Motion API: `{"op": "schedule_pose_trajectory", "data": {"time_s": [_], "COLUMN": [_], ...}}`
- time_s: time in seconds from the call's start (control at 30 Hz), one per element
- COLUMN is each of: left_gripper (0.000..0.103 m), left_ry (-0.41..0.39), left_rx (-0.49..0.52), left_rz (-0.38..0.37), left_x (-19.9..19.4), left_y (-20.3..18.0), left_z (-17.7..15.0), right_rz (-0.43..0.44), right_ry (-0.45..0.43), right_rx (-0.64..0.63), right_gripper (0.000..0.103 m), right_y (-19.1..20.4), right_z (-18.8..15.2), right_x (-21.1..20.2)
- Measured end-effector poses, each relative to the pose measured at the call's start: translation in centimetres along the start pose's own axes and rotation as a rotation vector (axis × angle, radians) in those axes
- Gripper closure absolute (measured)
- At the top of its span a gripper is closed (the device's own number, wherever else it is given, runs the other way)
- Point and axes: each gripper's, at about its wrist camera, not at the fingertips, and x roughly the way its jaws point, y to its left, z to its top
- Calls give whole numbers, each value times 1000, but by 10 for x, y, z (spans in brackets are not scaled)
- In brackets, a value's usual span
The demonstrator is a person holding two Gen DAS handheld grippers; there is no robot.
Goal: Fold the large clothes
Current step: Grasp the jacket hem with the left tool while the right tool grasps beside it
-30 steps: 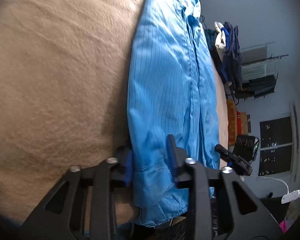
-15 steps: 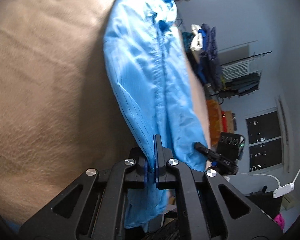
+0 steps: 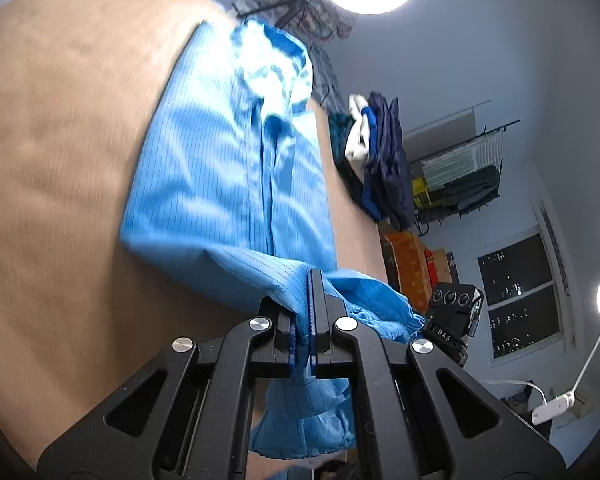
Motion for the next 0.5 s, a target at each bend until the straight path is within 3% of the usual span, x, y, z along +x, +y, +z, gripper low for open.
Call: {"op": "schedule_pose_trajectory", "data": {"time_s": [0.3,0.5], "left_gripper": [101,101], "left_ry": [-44,-44], "left_rx": [-28,-74], "left_rz": [67,138], "left_x": [38,59], "left_y": [24,56], "left_z": [51,60], "right_rz": [-117,-217], "right_ry": [-24,18], "right_rx": [-11,22], "right_gripper": [102,102], "right_y": [-19,-47], "right_z": [59,70], "right_x": [49,83]}}
